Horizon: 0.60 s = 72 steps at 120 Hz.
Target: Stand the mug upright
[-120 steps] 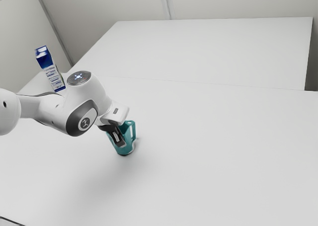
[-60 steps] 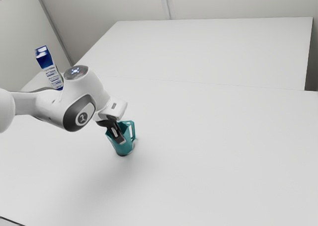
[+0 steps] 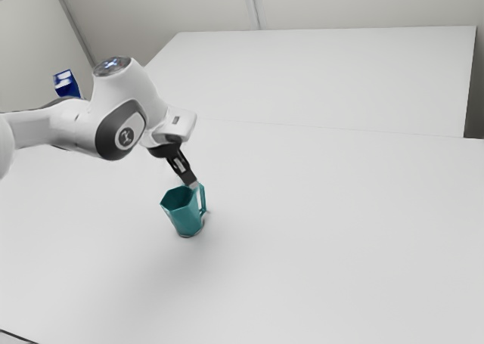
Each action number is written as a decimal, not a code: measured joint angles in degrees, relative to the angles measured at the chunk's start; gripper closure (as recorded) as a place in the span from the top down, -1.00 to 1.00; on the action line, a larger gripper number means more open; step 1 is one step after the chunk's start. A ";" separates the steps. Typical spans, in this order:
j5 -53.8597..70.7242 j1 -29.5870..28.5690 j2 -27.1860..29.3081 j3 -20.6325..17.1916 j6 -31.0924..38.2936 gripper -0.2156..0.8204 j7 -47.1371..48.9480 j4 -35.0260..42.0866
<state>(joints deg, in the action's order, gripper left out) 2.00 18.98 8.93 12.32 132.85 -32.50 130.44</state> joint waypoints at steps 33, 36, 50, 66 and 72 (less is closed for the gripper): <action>-3.79 -1.18 -3.89 -0.45 -10.32 0.14 1.07 -16.11; -4.09 -1.55 -5.20 -0.42 -11.74 0.19 1.35 -18.59; -4.93 -3.43 -11.93 -0.37 -19.33 0.36 3.59 -30.60; -5.53 -6.29 -21.27 -0.69 -29.93 0.46 6.97 -45.59; -5.94 -7.15 -23.74 -0.44 -33.69 0.49 8.23 -49.41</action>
<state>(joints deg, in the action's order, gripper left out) -3.94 11.83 -14.81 11.88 99.16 -24.27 81.04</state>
